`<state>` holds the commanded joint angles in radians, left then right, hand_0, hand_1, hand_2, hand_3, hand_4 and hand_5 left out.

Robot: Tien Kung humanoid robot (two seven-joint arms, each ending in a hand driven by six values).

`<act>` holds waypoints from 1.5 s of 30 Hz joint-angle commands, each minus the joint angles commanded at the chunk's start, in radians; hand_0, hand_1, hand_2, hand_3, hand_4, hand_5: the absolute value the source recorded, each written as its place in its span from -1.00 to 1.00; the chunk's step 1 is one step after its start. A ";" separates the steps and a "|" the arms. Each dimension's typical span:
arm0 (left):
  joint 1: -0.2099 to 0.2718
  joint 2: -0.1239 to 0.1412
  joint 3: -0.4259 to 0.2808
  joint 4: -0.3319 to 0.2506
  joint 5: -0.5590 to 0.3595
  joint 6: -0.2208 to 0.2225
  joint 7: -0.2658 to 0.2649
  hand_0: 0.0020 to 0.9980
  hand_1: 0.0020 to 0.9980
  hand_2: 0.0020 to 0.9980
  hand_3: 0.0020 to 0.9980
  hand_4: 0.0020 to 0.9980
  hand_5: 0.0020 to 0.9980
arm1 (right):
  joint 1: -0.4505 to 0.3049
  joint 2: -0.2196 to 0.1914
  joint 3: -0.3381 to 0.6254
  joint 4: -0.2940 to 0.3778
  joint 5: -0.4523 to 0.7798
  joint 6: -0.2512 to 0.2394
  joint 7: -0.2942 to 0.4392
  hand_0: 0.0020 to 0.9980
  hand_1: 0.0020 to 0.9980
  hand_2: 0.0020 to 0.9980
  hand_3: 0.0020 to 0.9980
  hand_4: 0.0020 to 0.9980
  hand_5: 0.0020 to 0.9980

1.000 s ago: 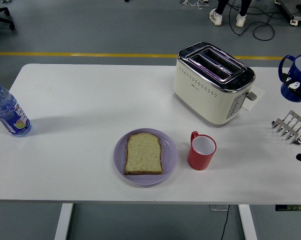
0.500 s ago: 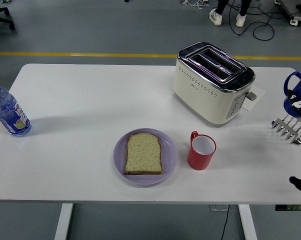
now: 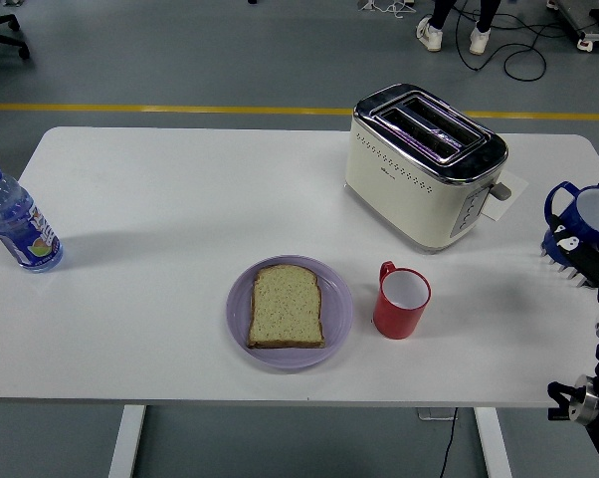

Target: Pick up the cup,pour liquid into bread,place the cup on the desk

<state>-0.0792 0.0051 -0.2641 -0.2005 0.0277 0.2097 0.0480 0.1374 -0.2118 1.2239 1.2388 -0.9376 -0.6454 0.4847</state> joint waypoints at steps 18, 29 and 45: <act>-0.002 0.000 0.002 0.000 0.000 0.000 0.000 0.27 0.29 0.31 0.01 -0.52 0.71 | 0.001 0.017 -0.132 -0.131 0.076 0.000 0.079 0.03 -0.16 0.09 0.05 0.24 -1.00; -0.002 0.000 0.002 0.000 -0.002 0.000 0.000 0.27 0.29 0.31 0.01 -0.52 0.71 | 0.008 0.023 -0.166 -0.204 0.107 0.000 0.117 -0.01 -0.17 0.09 0.05 0.27 -1.00; 0.001 0.000 0.006 0.000 -0.002 0.001 0.000 0.27 0.29 0.31 0.01 -0.52 0.71 | 0.020 0.020 -0.214 -0.259 0.096 0.043 0.121 -0.10 -0.18 0.09 0.05 0.35 -1.00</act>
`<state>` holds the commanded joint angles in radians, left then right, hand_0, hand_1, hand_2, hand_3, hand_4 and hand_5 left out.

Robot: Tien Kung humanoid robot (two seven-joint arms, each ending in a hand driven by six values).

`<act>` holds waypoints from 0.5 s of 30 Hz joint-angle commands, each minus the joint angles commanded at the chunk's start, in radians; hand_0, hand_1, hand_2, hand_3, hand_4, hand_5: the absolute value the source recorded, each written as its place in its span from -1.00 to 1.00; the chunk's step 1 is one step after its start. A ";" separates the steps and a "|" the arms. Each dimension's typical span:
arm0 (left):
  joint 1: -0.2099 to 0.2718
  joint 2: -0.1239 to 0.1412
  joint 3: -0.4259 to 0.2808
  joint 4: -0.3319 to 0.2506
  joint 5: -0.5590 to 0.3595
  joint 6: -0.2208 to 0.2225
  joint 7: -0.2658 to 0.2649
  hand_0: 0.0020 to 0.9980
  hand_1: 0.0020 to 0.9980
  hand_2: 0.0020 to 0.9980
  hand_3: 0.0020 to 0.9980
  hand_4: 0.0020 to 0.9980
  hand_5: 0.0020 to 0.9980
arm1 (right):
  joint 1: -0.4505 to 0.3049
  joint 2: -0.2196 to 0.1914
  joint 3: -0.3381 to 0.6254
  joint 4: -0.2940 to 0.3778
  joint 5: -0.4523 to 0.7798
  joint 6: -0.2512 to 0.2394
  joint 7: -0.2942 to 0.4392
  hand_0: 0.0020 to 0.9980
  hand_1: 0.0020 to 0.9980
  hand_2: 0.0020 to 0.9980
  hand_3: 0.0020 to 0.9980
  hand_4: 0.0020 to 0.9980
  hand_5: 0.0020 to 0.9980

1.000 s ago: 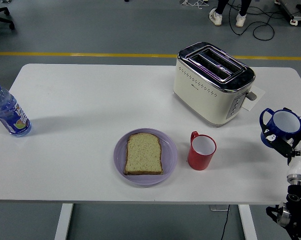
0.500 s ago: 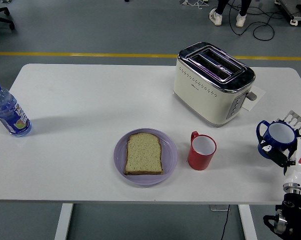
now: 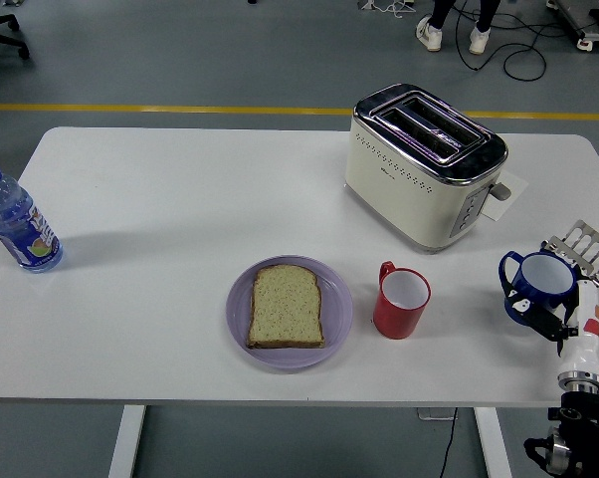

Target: Pick up the cup,pour liquid into bread,place the cup on the desk

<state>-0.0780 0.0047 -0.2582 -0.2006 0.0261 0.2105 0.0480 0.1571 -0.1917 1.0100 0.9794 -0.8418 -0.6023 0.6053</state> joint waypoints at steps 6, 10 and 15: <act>0.004 -0.001 0.006 0.000 -0.003 0.000 0.000 0.27 0.29 0.31 0.01 -0.52 0.71 | 0.014 0.011 -0.018 -0.028 0.012 -0.002 0.006 -0.12 -0.18 0.09 0.05 0.36 -1.00; 0.006 -0.001 0.010 0.001 -0.005 -0.001 0.000 0.27 0.29 0.31 0.01 -0.52 0.71 | 0.023 0.025 -0.019 -0.047 0.028 -0.004 0.018 -0.13 -0.19 0.08 0.05 0.40 -1.00; 0.008 -0.001 0.014 0.001 -0.008 -0.001 0.000 0.27 0.29 0.31 0.01 -0.52 0.71 | 0.033 0.037 -0.025 -0.069 0.035 -0.002 0.023 -0.13 -0.19 0.08 0.05 0.40 -1.00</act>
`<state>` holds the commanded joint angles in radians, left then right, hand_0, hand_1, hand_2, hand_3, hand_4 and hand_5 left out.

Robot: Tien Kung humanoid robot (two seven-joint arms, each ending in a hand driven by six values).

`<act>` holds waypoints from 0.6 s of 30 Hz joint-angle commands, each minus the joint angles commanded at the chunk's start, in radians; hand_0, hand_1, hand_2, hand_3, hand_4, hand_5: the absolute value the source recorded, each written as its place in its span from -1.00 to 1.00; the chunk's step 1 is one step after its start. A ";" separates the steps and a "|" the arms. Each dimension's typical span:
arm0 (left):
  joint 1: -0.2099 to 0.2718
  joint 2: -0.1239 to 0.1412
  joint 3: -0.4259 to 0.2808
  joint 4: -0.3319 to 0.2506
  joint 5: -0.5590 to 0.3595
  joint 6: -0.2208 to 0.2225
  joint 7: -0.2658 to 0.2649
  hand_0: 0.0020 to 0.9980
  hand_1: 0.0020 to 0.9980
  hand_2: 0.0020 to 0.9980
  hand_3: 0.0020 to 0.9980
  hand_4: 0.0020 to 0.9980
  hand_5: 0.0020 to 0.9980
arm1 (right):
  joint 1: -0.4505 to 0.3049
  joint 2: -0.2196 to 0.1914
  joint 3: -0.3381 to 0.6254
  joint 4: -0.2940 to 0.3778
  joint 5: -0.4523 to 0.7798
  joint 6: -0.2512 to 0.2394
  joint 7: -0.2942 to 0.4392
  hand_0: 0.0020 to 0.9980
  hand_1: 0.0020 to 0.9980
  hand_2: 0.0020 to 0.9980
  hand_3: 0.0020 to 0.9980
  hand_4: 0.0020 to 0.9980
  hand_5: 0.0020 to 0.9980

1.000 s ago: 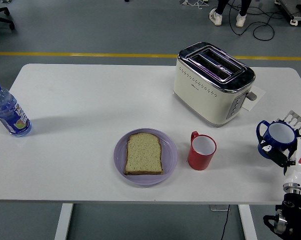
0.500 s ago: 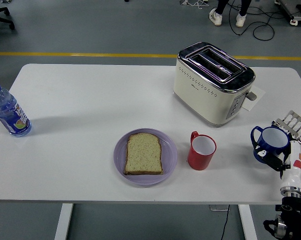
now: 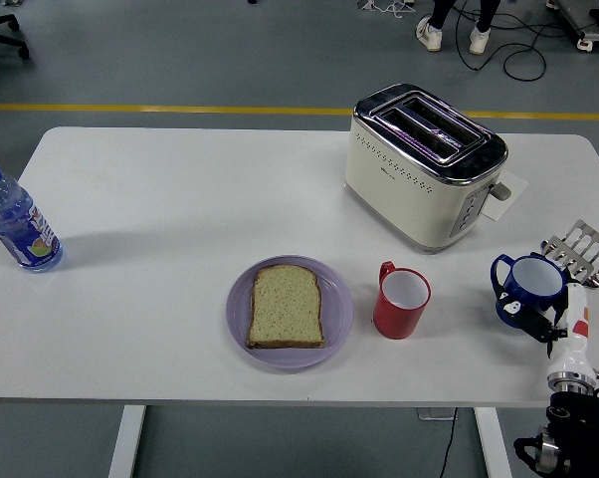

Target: Pick up the cup,pour liquid into bread,place the cup on the desk

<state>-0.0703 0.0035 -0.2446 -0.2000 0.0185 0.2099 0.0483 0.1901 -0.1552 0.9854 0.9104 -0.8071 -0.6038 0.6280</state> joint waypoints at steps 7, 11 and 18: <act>-0.004 0.001 -0.006 -0.001 0.002 0.000 0.000 0.27 0.29 0.31 0.01 -0.52 0.71 | 0.011 0.008 -0.004 -0.017 0.009 0.003 0.000 -0.12 -0.20 0.08 0.06 0.44 -1.00; -0.006 0.001 -0.008 -0.001 0.002 0.000 -0.001 0.27 0.29 0.31 0.01 -0.52 0.71 | 0.018 0.014 -0.006 -0.024 0.009 0.004 0.001 -0.12 -0.20 0.08 0.06 0.44 -1.00; -0.008 0.001 -0.012 0.000 0.002 0.000 -0.001 0.27 0.29 0.31 0.01 -0.52 0.71 | 0.020 0.019 -0.011 -0.032 0.018 0.006 0.002 -0.12 -0.20 0.08 0.06 0.47 -1.00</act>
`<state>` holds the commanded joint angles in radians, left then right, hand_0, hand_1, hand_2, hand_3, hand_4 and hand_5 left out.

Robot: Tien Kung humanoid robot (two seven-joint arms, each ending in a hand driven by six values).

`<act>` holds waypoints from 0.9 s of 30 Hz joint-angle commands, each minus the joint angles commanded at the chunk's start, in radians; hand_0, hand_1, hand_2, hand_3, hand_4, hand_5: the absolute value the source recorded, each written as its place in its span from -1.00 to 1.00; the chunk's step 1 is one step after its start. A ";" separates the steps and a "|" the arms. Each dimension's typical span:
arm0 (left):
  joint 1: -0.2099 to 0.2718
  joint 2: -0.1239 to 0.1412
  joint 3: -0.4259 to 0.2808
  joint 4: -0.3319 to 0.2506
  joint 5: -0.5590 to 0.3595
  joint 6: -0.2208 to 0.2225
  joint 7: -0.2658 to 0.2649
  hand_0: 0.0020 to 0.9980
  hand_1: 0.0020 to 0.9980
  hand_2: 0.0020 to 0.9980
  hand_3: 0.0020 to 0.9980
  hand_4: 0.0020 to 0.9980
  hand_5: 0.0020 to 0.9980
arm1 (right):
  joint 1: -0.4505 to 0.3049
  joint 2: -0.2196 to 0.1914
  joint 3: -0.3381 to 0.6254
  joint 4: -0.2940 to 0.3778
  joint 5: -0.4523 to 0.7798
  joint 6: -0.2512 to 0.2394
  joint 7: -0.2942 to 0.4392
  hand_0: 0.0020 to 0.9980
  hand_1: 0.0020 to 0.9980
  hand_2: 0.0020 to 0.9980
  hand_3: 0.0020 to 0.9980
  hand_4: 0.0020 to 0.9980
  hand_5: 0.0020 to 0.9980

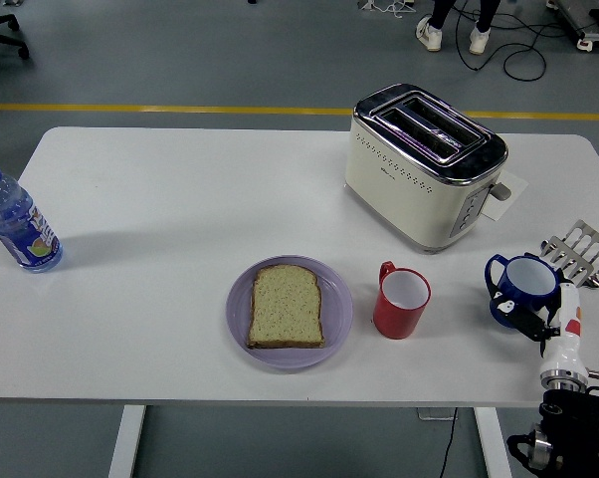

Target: Pick up the cup,pour liquid into bread,place the cup on the desk

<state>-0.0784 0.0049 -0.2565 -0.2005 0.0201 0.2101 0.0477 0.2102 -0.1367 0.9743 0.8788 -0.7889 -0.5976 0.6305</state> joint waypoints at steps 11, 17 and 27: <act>-0.002 0.000 -0.001 0.000 0.002 0.000 0.000 0.27 0.29 0.31 0.01 -0.52 0.71 | 0.002 0.006 -0.005 -0.013 0.001 -0.001 -0.002 -0.09 -0.20 0.08 0.08 0.48 -1.00; -0.002 0.000 -0.001 0.000 0.001 0.000 0.000 0.27 0.29 0.31 0.01 -0.52 0.71 | 0.003 0.007 -0.004 -0.018 -0.010 -0.001 -0.012 -0.04 -0.20 0.09 0.15 0.52 -1.00; -0.001 0.000 -0.001 0.000 0.001 0.000 0.000 0.27 0.29 0.31 0.01 -0.52 0.71 | 0.003 0.008 -0.002 -0.025 -0.020 -0.003 -0.023 0.10 -0.08 0.35 0.56 0.58 -1.00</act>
<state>-0.0798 0.0046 -0.2572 -0.2007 0.0215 0.2102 0.0476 0.2136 -0.1282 0.9722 0.8537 -0.8092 -0.6004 0.6077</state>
